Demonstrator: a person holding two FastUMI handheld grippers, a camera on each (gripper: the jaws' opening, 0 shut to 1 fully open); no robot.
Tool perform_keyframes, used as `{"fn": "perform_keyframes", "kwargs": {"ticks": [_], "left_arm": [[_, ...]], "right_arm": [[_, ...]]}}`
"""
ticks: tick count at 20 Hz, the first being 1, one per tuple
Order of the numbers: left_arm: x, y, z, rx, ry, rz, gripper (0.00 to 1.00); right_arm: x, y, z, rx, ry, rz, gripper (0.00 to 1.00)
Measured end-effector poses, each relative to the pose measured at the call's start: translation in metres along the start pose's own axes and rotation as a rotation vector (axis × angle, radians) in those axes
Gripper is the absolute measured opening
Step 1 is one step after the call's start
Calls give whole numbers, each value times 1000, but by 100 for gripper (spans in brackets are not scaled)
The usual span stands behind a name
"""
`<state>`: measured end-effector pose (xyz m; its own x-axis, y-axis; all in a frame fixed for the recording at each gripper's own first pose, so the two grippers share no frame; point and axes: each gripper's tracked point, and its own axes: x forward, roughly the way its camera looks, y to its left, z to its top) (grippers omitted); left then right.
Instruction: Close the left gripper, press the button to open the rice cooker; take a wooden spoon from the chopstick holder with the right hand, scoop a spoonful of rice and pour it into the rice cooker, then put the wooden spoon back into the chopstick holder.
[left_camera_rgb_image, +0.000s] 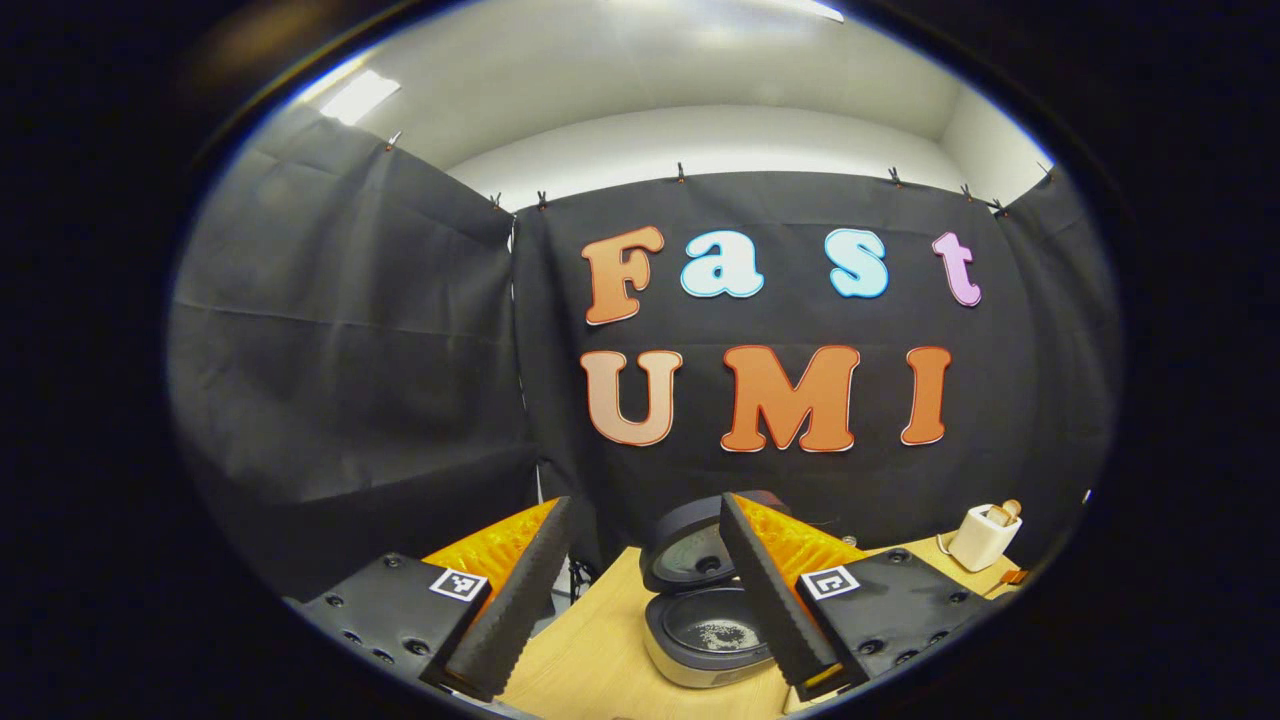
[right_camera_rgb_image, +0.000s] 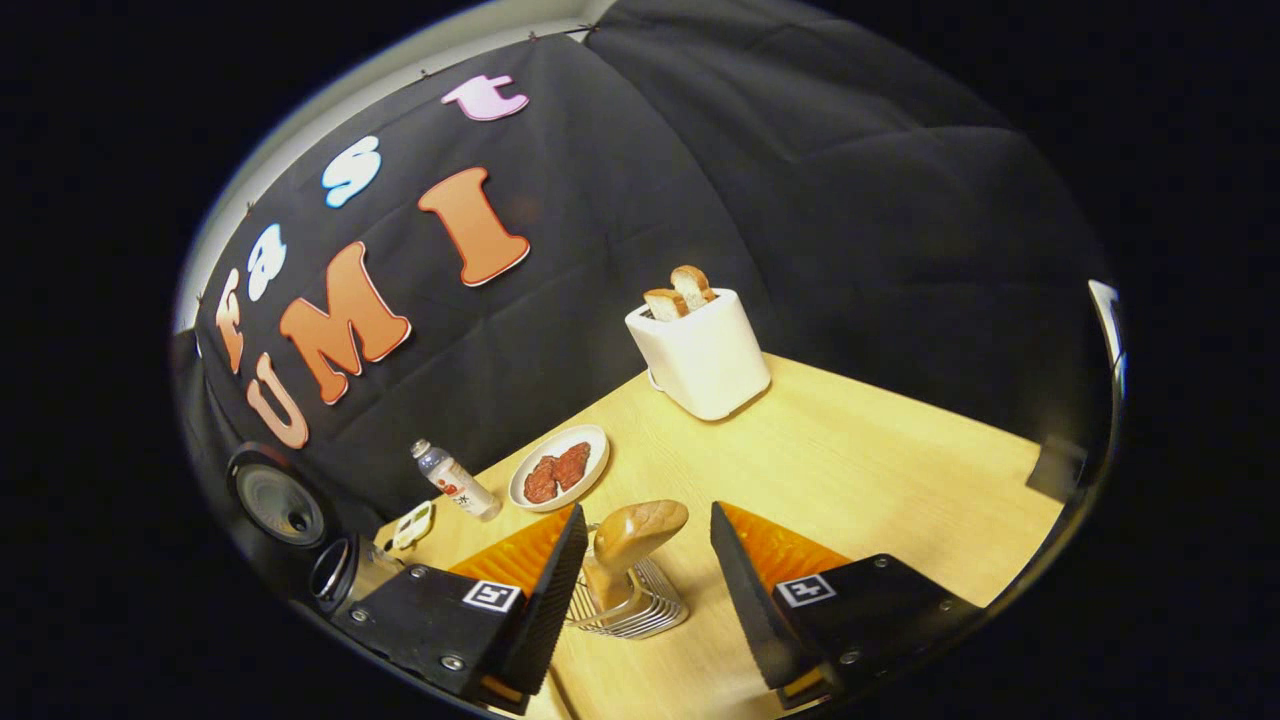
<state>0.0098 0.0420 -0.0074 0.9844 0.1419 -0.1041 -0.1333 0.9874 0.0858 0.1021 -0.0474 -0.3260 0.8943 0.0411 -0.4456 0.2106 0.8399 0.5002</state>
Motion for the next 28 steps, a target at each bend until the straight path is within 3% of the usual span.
{"fn": "perform_keyframes", "kwargs": {"ticks": [6,8,9,11,14,20,24,25,28], "left_arm": [[4,11,-18,-36,47,8,100],[6,11,-23,-40,59,-1,100],[7,11,-23,-38,61,-4,95],[7,15,-22,-27,51,-4,95],[11,18,-17,-25,36,-17,95],[23,29,-10,-28,23,-61,96],[33,41,-5,-46,18,-104,100],[37,44,-2,-39,9,-119,95],[46,51,-1,-35,13,-150,100]], "right_arm": [[1,26,3,66,30,84,39],[5,35,2,85,48,88,25],[8,39,3,75,50,80,22],[12,46,4,27,58,67,13],[-1,64,19,-8,39,44,11],[-59,126,59,-118,-37,73,10],[-99,166,44,-164,-43,93,10],[-108,177,40,-171,-49,100,10],[-125,199,17,-184,-57,110,10]]}}
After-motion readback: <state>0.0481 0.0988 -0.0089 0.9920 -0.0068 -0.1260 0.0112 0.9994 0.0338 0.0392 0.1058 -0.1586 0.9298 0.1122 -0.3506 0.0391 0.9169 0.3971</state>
